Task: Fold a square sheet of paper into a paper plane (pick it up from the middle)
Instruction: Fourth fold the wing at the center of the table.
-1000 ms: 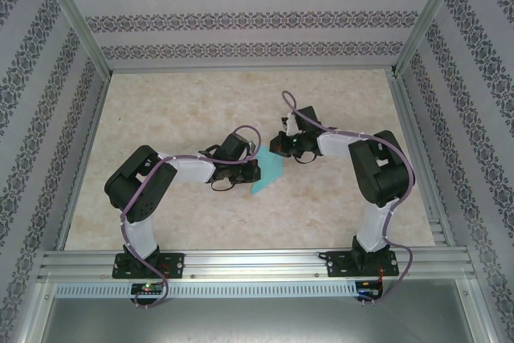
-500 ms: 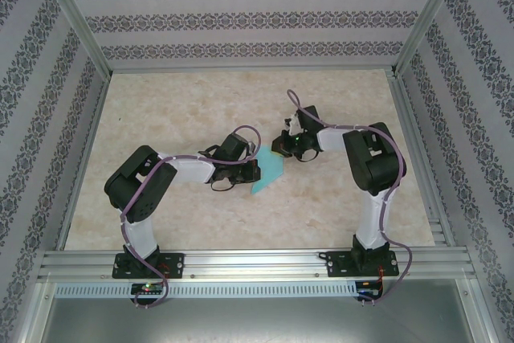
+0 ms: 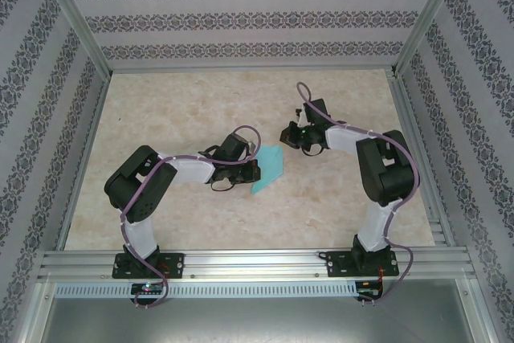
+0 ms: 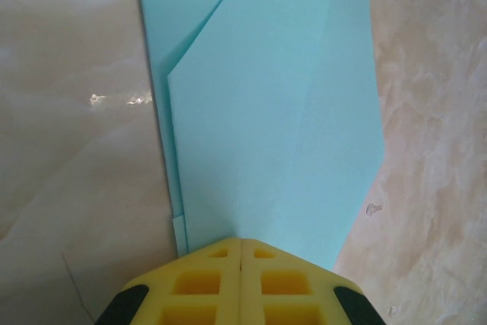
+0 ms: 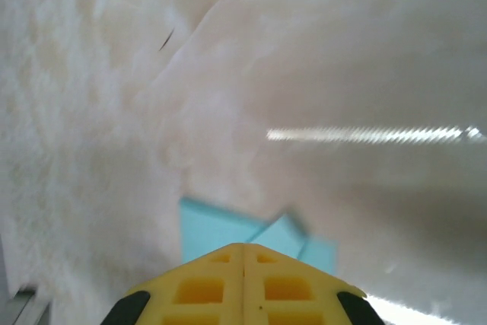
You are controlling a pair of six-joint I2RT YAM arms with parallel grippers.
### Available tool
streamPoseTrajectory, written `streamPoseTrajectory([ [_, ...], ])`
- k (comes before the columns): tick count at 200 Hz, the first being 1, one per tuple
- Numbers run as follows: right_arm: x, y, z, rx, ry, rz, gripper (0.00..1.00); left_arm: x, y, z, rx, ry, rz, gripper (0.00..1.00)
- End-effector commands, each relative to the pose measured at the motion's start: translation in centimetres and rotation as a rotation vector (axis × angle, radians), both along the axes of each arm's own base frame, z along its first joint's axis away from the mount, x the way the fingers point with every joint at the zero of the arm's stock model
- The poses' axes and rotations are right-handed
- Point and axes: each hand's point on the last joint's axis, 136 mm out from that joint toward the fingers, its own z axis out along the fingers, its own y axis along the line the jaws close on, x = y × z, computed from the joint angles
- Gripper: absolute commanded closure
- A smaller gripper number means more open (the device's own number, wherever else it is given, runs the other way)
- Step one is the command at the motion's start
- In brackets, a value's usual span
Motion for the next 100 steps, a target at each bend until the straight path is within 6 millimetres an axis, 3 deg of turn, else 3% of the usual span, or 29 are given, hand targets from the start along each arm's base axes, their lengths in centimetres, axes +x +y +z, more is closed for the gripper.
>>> streamPoseTrajectory([
  [1,-2.9,2.2,0.1,0.031,0.019,0.044,1.0,-4.6,3.9,-5.5,0.188,0.191,0.012,1.0],
  [50,-6.3,5.6,-2.7,0.109,0.112,0.1,1.0,-4.5,3.9,-5.5,0.185,0.189,0.019,1.0],
  [100,-7.2,5.0,-5.3,0.074,0.163,0.082,1.0,-4.1,3.6,-4.6,0.168,0.172,0.024,1.0],
])
